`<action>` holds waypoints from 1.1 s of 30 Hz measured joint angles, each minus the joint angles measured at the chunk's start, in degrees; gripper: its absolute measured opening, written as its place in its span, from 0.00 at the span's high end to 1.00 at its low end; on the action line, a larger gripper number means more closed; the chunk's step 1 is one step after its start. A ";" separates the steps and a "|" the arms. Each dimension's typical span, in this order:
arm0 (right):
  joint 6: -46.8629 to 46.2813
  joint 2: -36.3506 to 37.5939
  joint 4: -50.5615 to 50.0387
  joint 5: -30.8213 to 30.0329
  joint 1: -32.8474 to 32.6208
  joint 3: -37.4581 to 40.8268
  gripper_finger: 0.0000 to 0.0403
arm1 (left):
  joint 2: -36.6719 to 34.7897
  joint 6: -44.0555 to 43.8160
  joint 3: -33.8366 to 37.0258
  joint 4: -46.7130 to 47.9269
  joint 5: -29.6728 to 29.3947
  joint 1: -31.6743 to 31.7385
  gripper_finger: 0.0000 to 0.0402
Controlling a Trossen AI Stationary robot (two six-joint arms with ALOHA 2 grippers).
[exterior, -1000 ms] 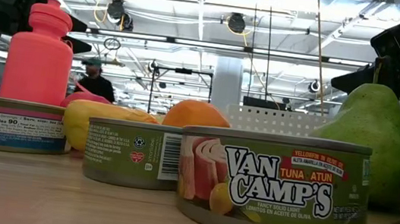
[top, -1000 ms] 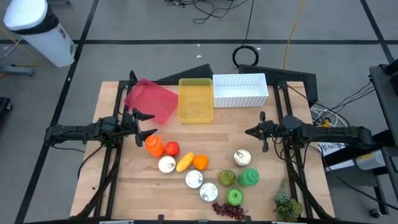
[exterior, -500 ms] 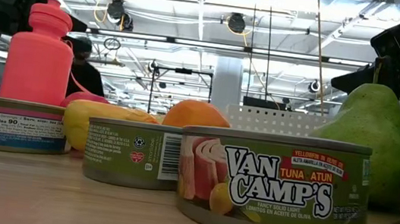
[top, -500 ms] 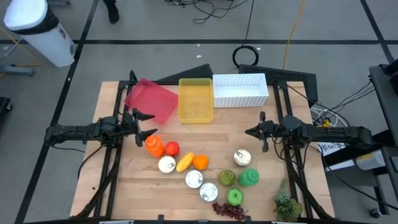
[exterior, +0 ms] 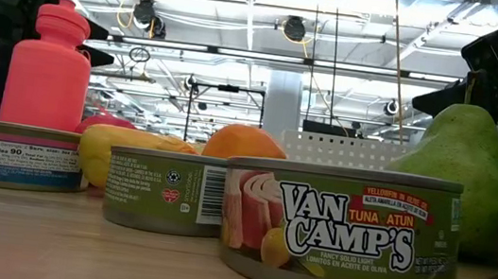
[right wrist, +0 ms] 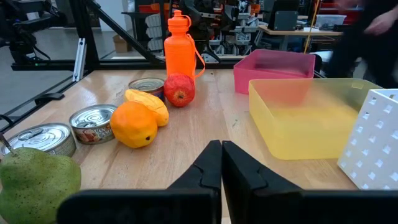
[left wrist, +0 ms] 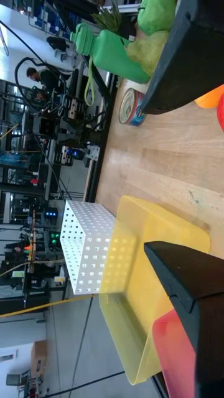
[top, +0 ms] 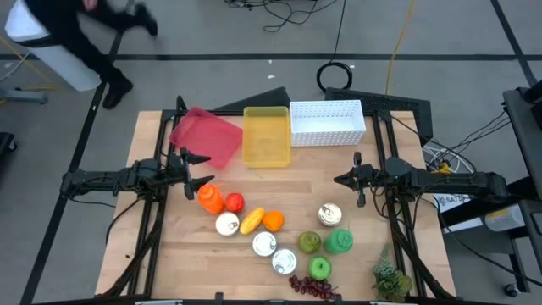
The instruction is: Pick & Place Food Item
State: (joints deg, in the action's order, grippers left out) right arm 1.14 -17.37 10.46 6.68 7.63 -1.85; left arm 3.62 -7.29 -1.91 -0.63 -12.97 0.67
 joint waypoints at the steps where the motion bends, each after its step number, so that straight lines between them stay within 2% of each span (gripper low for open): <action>1: -0.01 0.00 0.00 0.00 0.00 0.00 1.00 | 0.00 0.00 -0.02 0.00 -0.01 0.00 0.10; 6: 0.99 -0.04 2.73 -0.59 -0.02 0.00 1.00 | 0.00 0.00 -0.01 0.00 0.00 0.00 0.10; 10: -9.00 -0.03 8.00 -0.24 -0.26 0.00 1.00 | 0.00 0.00 -0.02 0.00 -0.01 0.00 0.10; 16: -16.81 -0.33 19.59 -0.59 -0.26 0.02 1.00 | 0.00 0.00 -0.01 -0.01 -0.01 0.00 0.10; 20: -17.19 -0.33 24.87 -0.48 -0.26 0.02 1.00 | 0.00 0.00 -0.01 0.01 0.00 0.00 0.10; 28: -19.95 -1.19 24.43 -0.31 -0.26 0.02 1.00 | 0.00 0.00 -0.01 0.00 0.00 0.00 0.10; 31: -15.84 -1.81 24.77 -0.19 -0.26 0.02 1.00 | 0.00 0.00 0.00 0.01 0.00 0.00 0.10; 33: -12.80 -2.11 25.56 -2.37 -0.24 0.02 1.00 | 0.00 0.00 0.00 0.01 -0.02 0.00 0.10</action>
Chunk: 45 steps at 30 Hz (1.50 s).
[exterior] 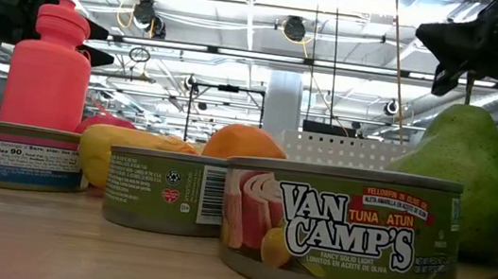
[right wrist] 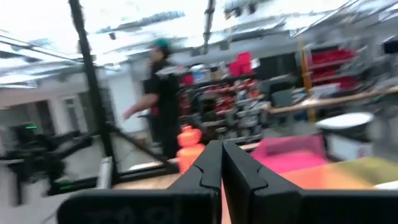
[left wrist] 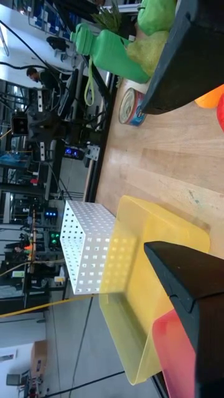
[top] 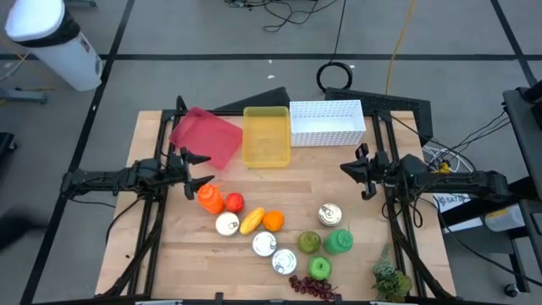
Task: Pick & Place Food Item
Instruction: Put the green water bottle into the white bin
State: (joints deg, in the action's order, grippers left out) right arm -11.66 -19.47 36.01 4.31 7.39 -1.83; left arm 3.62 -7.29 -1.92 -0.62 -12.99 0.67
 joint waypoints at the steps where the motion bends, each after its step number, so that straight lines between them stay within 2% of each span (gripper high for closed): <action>1: 0.48 0.01 0.44 -1.21 0.01 0.00 1.00 | 0.00 0.00 0.00 -0.01 0.02 0.00 0.10; 10: -2.14 -0.34 2.22 -1.11 -0.01 0.00 0.99 | 0.00 0.00 0.00 0.00 0.02 0.00 0.10; 13: -1.10 -0.84 5.83 4.13 -0.01 0.00 0.91 | 0.00 -0.01 -0.01 0.00 0.01 0.00 0.10; 16: -1.84 -1.47 13.13 12.90 -0.44 -0.58 0.76 | 0.00 0.00 0.00 -0.01 0.02 0.00 0.10; 19: -2.81 -2.25 17.17 19.89 -3.35 -2.95 0.54 | 0.00 0.00 0.00 0.00 0.02 0.00 0.10; 21: -2.42 -3.02 14.90 22.95 -6.40 -5.41 0.39 | 0.00 0.00 0.00 0.00 0.02 0.00 0.10; 24: 0.91 -4.71 8.23 23.54 -11.95 -11.25 0.21 | 0.00 0.00 -0.02 0.00 0.00 0.00 0.10; 26: 4.18 -6.56 -0.68 20.90 -16.23 -16.09 0.14 | 0.01 0.00 -0.02 -0.01 0.02 0.00 0.10; 28: 8.93 -8.92 -11.92 15.44 -20.46 -21.06 0.11 | 0.02 0.00 -0.02 -0.02 0.02 0.00 0.10; 32: 14.85 -14.84 -31.15 2.50 -29.80 -30.50 0.13 | 0.02 0.00 -0.02 0.00 0.02 0.00 0.10; 35: 15.34 -19.33 -40.36 -5.09 -36.80 -34.13 0.15 | 0.02 0.00 0.00 0.00 0.00 0.00 0.10; 41: 15.37 -25.01 -48.24 -17.76 -47.03 -34.82 0.16 | 0.02 0.00 -0.01 0.00 0.01 0.00 0.10; 45: 14.06 -27.26 -47.45 -19.49 -49.51 -34.93 0.16 | 0.02 0.00 0.00 -0.02 0.00 0.00 0.10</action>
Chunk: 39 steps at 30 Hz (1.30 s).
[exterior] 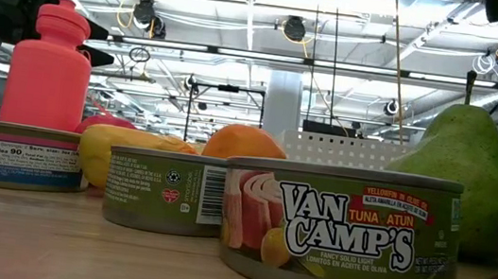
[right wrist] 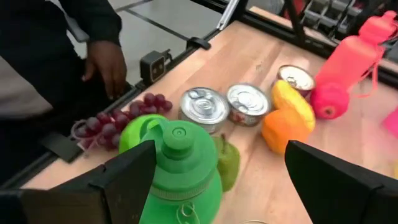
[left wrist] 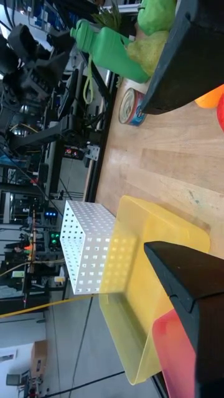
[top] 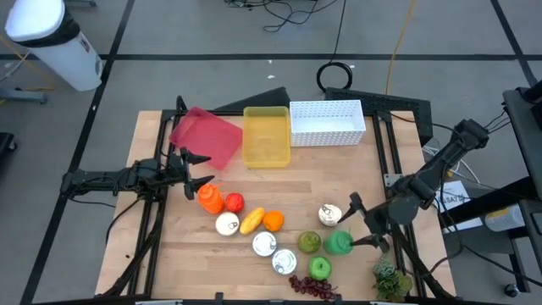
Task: Pick & Place Food Item
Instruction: Put the green water bottle into the white bin
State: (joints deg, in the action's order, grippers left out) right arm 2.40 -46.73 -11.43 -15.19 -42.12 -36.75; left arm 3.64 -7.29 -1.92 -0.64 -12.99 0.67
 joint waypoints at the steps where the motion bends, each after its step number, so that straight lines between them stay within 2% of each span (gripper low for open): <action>1: -0.88 -0.46 0.27 0.05 -0.17 -0.03 0.16 | 0.00 0.00 -0.02 0.02 0.02 0.00 0.10; 10: -4.82 -1.99 -0.01 0.38 -0.16 -0.13 0.17 | 0.00 0.00 -0.02 0.02 0.00 0.00 0.10; 17: -1.48 1.13 0.01 0.16 -0.11 0.04 0.17 | 0.00 0.00 -0.01 0.02 0.02 0.00 0.10; 25: -5.10 3.73 -0.41 0.38 -0.75 0.04 0.17 | 0.00 0.00 0.00 0.02 0.01 0.00 0.10; 29: -6.78 2.54 -1.46 0.33 -0.75 1.39 0.17 | 0.00 0.00 0.00 0.02 0.02 0.00 0.10; 39: -7.74 -1.54 4.38 0.44 -0.75 4.28 0.17 | 0.02 0.00 0.00 0.04 0.02 0.00 0.10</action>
State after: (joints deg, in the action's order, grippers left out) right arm -5.34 -48.27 -7.05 -14.74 -42.87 -32.47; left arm 3.66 -7.29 -1.91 -0.60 -12.97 0.67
